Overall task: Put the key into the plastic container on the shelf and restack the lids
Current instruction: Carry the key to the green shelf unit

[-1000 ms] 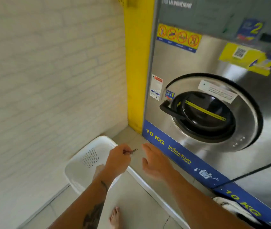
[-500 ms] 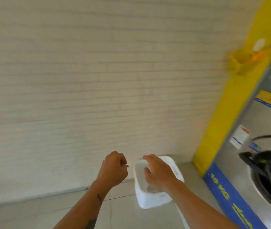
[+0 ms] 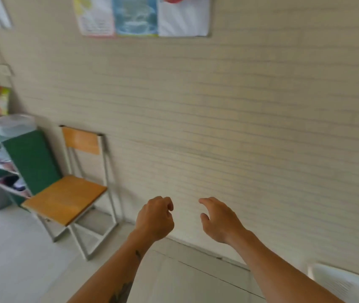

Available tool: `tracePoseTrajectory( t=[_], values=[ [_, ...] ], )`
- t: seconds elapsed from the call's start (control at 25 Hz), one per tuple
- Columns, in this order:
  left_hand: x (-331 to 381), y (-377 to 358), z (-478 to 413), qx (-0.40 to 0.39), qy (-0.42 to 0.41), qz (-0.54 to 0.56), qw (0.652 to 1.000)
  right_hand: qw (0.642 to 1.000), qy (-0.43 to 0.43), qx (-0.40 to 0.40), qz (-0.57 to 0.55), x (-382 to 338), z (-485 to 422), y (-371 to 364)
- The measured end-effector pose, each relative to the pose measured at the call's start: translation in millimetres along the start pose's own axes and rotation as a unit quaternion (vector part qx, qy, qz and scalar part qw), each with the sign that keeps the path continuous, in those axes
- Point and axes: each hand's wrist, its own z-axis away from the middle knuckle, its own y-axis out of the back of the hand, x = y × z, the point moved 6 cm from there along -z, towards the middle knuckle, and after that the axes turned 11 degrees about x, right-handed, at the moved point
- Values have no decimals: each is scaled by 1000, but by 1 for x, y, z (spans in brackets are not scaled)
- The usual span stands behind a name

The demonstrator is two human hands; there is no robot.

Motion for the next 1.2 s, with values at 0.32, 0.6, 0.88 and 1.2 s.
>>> tracePoseTrajectory(
  t=[0.32,0.6,0.88,1.2],
  values=[
    [-199,121,-47,70,117,-56,989,990,116,-70,-42,-183,-123,-119],
    [-350,183,-136,88,180,-78,977,975,163,-122,-87,-320,-252,-232],
    [-493,271,-190,168,253,-91,948,958,230,-141,-100,-475,-364,-310],
    [-687,409,-243,239,258,-76,933,950,269,-92,-133,-692,-457,-398]
  ],
)
